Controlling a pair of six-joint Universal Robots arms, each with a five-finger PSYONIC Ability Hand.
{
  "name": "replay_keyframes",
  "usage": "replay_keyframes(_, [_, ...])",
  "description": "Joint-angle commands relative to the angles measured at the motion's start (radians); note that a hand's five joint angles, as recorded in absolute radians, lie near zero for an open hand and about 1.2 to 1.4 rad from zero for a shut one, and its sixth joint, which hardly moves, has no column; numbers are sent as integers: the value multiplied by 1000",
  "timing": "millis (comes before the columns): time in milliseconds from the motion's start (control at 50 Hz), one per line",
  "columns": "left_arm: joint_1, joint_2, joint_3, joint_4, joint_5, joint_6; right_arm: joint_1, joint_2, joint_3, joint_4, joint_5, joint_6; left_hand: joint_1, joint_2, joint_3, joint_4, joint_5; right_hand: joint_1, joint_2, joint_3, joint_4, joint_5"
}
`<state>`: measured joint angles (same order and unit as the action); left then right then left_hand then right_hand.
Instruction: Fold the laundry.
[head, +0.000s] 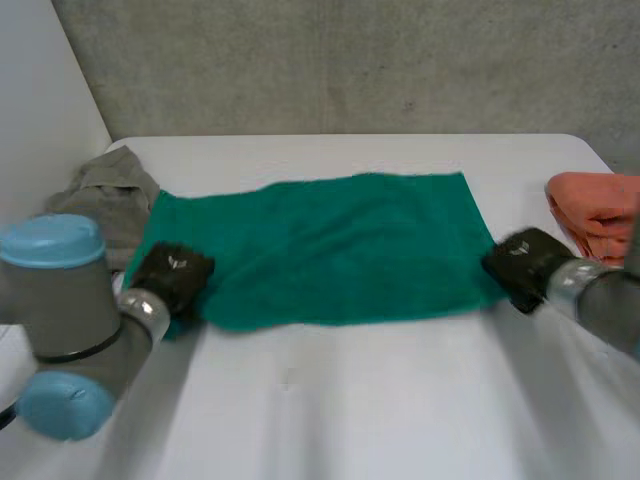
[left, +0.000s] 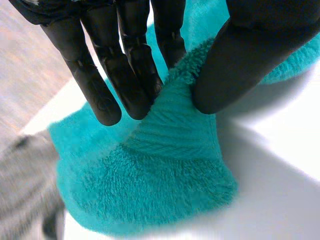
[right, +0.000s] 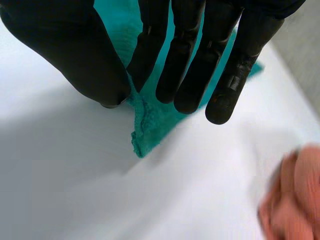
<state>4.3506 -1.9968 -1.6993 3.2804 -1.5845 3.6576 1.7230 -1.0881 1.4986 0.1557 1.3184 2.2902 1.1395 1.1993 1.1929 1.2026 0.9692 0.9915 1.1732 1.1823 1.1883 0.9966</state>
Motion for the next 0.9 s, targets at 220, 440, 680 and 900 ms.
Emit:
replay_keyframes(220, [-32, 245, -157, -326, 1, 299, -191, -360, 250, 312, 7, -296, 257, 197, 203, 194, 252, 405, 223, 214, 208, 225])
replay_keyframes(440, [-14, 46, 96, -154, -41, 93, 24, -95, 8, 27, 168, -144, 257, 197, 203, 194, 252, 405, 223, 214, 208, 225])
replay_keyframes(680, [7, -143, 289, -74, -83, 68, 102, 186, -365, -81, 219, -77, 257, 197, 203, 194, 252, 405, 223, 214, 208, 225])
replay_keyframes(900, [-2, -223, 351, -38, -189, 75, 139, 387, -570, -205, 209, -78, 257, 197, 203, 194, 252, 405, 223, 214, 208, 225])
